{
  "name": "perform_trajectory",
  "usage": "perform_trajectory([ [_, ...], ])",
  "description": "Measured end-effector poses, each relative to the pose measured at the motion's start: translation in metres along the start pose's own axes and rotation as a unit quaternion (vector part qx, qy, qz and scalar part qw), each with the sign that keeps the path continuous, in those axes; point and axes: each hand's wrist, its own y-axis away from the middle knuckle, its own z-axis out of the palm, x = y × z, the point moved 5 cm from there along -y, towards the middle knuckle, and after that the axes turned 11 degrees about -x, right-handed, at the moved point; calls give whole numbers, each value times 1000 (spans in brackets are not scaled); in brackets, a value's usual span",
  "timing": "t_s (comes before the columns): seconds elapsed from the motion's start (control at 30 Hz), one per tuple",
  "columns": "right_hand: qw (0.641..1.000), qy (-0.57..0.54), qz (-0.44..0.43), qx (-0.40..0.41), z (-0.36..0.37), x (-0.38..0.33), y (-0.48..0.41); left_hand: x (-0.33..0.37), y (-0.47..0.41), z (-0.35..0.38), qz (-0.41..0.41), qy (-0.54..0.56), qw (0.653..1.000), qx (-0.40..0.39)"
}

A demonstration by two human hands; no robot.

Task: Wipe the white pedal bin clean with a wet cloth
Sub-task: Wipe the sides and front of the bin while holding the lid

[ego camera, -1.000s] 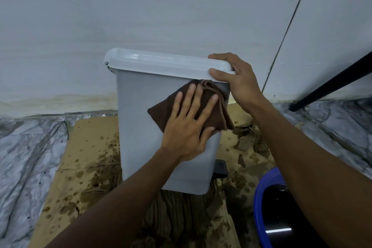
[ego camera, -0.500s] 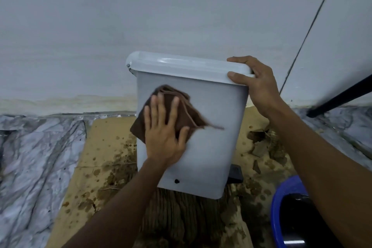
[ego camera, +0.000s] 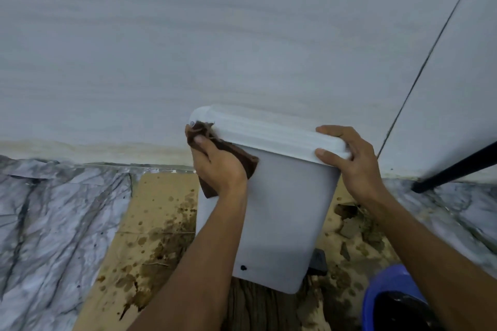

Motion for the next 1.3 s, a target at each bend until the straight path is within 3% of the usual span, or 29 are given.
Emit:
perform_trajectory([
  [0.1,1000,8,-12,-11,3,-7,15,33,11,3,104,-90,988,-73],
  [0.2,1000,20,-19,-9,7,-15,30,47,19,-5,199,-231,938,-163],
  [0.3,999,38,-20,-12,13,-26,46,63,29,-6,284,-389,827,-292],
  [0.4,996,84,-26,-6,21,-41,66,81,35,2,292,-488,701,-431],
  [0.47,991,129,-24,0,26,-50,81,93,28,-1,279,-549,642,-457],
  [0.53,992,126,-24,20,29,-61,91,99,16,-16,248,-621,607,-430],
  [0.63,991,106,-12,77,32,-75,100,101,1,-48,191,-664,613,-384],
  [0.73,983,158,24,91,39,-84,105,102,2,-63,162,-661,627,-379],
  [0.8,972,225,48,44,46,-88,109,103,5,-64,158,-665,623,-381],
  [0.93,920,352,113,-128,61,-85,111,106,1,-56,141,-667,613,-399],
  [1.07,936,311,112,-124,58,-82,107,108,-10,-58,60,-643,661,-383],
  [1.3,956,272,59,-94,50,-69,107,109,-19,-52,27,-606,703,-371],
])
